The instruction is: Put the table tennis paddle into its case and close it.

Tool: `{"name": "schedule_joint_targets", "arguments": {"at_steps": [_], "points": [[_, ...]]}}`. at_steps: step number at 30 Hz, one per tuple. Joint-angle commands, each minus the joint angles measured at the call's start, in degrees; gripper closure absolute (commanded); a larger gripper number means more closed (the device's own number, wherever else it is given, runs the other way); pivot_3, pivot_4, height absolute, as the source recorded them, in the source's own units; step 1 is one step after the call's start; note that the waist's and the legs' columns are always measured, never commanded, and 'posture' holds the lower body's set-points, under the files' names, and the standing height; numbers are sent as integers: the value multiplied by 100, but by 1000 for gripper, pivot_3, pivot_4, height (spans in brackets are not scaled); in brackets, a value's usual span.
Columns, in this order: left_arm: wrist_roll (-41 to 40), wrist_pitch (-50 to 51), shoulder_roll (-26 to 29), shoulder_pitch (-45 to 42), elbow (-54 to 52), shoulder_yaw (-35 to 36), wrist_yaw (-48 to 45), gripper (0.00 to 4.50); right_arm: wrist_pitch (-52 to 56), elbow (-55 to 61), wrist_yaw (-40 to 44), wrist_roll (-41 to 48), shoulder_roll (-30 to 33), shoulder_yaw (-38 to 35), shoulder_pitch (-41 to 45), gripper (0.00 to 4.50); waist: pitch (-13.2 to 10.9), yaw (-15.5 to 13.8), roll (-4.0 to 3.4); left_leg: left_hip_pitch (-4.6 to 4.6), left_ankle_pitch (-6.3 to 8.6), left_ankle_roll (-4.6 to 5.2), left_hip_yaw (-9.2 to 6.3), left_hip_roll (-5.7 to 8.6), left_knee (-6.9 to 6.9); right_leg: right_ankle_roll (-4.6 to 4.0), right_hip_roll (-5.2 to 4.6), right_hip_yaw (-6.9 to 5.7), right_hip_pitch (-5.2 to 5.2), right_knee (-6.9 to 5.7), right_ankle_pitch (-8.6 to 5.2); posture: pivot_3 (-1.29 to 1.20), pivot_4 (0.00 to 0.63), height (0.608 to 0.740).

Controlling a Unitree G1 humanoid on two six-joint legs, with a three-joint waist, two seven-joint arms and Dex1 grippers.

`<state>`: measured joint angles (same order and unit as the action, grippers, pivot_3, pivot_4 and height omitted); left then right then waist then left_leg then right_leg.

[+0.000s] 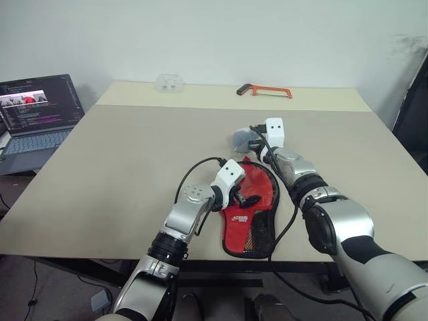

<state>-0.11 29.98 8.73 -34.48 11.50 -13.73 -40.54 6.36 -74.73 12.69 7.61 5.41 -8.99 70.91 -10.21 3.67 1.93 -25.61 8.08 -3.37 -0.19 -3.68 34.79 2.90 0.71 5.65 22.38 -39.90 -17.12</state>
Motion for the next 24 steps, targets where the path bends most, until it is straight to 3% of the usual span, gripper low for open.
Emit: {"name": "schedule_joint_targets", "arguments": {"at_steps": [1, 12, 13, 15, 24], "points": [[-63, 29, -27, -13, -228, -91, 45, 0, -186, 62, -67, -45, -68, -80, 260, 4465, 0, 4, 0, 0, 0, 0, 0, 0, 0, 0, 0, 0, 0, 0, 0, 0, 150, 740], [-83, 56, 13, 33, -285, -115, 107, 0, -95, 139, -30, -154, -108, -111, 335, 4465, -1, 13, -2, 0, 0, 0, 0, 0, -2, 0, 0, 0, 0, 2, -1, 0, 150, 740], [-87, 58, 25, 39, -288, -111, 106, 0, -50, 177, 87, -140, -109, -109, 326, 4304, -1, 12, -2, 0, 0, 0, 0, 0, -2, 0, 0, 0, 0, 2, -1, 0, 150, 740], [-94, 73, 59, 74, -313, -102, 98, 0, 23, 287, 306, -143, -121, -60, 279, 3894, -1, 14, -2, 0, 0, 0, 0, 0, -2, 0, 0, 0, 0, 2, -1, 0, 150, 740], [-133, 130, 118, 144, -404, -145, 98, 0, 332, 622, 403, -74, 88, -169, 175, 740, -3, 12, -5, 0, 0, -1, 0, 1, -5, -1, -1, 0, 1, 3, -2, 0, 150, 740]]}}
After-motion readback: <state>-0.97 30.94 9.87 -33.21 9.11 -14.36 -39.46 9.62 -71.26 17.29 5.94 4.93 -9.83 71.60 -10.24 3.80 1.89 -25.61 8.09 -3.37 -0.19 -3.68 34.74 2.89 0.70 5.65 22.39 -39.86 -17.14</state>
